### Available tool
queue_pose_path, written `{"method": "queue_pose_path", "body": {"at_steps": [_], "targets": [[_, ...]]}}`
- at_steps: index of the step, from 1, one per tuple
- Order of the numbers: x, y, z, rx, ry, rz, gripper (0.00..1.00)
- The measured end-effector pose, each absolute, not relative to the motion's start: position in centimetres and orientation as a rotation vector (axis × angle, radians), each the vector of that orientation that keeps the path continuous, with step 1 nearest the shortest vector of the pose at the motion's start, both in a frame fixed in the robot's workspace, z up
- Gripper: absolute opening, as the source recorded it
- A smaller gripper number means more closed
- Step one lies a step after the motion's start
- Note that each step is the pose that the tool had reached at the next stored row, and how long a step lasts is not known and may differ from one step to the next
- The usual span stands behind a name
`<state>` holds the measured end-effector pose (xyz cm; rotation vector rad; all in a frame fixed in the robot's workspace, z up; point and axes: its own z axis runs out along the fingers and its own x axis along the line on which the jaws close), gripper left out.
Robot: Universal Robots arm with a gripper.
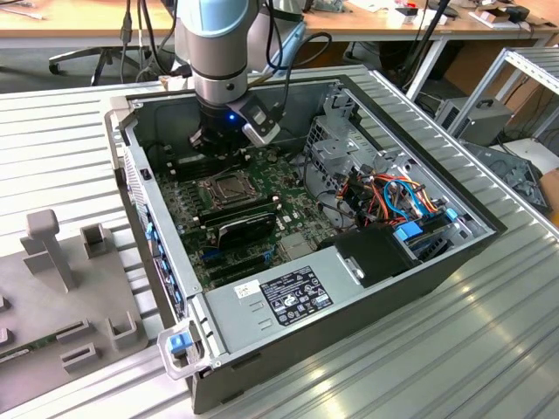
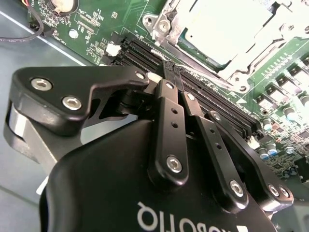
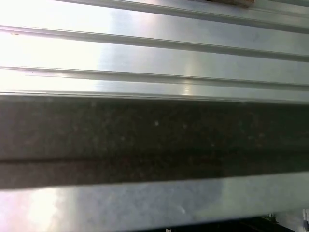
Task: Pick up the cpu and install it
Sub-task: 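Install the first cpu locking lever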
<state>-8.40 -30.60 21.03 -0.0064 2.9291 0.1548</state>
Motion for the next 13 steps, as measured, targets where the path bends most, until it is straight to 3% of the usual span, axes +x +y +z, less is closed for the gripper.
{"method": "queue_pose_path", "body": {"at_steps": [13], "targets": [[-8.01, -30.60, 20.16, -0.008, 2.930, 0.138, 0.11]]}}
